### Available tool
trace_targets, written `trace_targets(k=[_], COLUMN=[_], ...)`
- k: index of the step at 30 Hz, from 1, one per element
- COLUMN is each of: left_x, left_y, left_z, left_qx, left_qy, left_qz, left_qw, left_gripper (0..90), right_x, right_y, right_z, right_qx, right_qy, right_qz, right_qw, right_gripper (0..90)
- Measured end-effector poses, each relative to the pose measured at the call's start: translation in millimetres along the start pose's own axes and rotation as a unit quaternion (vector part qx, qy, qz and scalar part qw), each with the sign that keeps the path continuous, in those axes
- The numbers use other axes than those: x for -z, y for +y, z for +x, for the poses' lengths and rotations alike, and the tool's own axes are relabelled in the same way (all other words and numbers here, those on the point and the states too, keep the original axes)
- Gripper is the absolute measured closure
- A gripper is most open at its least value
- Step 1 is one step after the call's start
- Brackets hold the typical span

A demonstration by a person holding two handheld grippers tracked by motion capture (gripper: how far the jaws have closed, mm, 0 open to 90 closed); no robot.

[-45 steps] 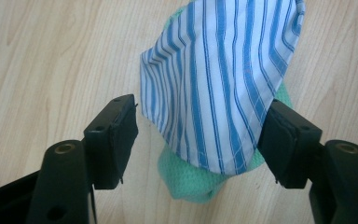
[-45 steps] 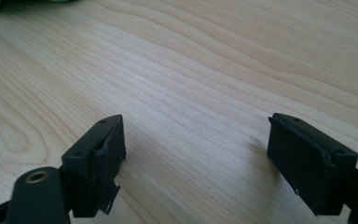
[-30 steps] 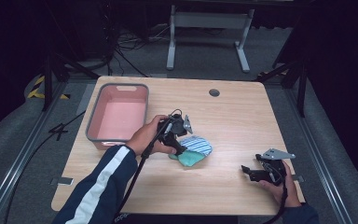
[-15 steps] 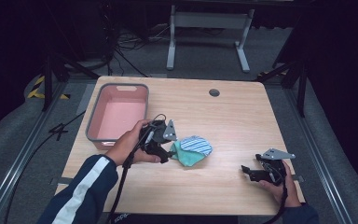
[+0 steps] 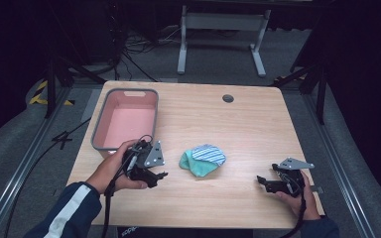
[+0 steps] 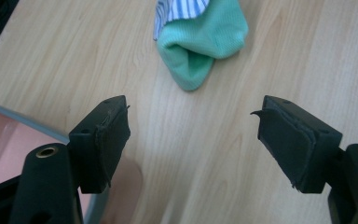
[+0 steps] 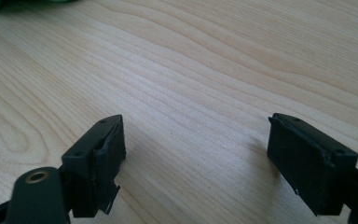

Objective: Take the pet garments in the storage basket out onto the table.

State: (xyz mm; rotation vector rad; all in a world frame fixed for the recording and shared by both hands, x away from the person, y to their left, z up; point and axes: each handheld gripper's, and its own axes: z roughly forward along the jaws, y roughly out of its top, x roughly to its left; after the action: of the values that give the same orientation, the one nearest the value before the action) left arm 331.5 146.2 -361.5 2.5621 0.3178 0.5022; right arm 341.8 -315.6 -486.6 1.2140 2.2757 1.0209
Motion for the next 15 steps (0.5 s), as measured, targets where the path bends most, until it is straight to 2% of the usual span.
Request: trace_targets(k=[4, 5, 6, 8, 11, 15], left_x=[0.1, 0.1, -1.0, -1.4, -2.3, -4.9], left_y=[-16.3, -16.3, -26.8, -30.5, -46.5, -67.9], left_z=[-6.7, -6.7, -9.9, -10.8, -16.2, -15.6], left_qx=[0.013, 0.013, 0.021, 0.024, 0.034, 0.045], left_qy=[0.000, 0.000, 0.002, 0.000, 0.005, 0.000], left_qz=[-0.003, -0.003, 0.001, 0.001, 0.006, 0.010], left_qw=[0.9999, 0.9999, 0.9998, 0.9997, 0.9994, 0.9989], left_gripper=[24.7, 24.7, 24.7, 24.7, 24.6, 24.2], right_x=[0.0, 0.0, 0.1, 0.1, 0.0, 0.0], right_y=[0.0, 0.0, 0.0, 0.0, 0.0, 0.0], right_z=[-0.1, -0.1, -0.1, -0.1, -0.1, -0.1], right_qx=[0.000, 0.001, 0.001, 0.001, 0.000, 0.000], right_qy=[0.000, 0.000, 0.000, 0.000, 0.000, 0.000], right_qz=[0.000, 0.000, 0.000, 0.000, 0.000, 0.000], right_qw=[1.0000, 1.0000, 1.0000, 1.0000, 1.0000, 1.0000], right_gripper=[19.7, 19.7, 19.7, 19.7, 19.7, 19.7])
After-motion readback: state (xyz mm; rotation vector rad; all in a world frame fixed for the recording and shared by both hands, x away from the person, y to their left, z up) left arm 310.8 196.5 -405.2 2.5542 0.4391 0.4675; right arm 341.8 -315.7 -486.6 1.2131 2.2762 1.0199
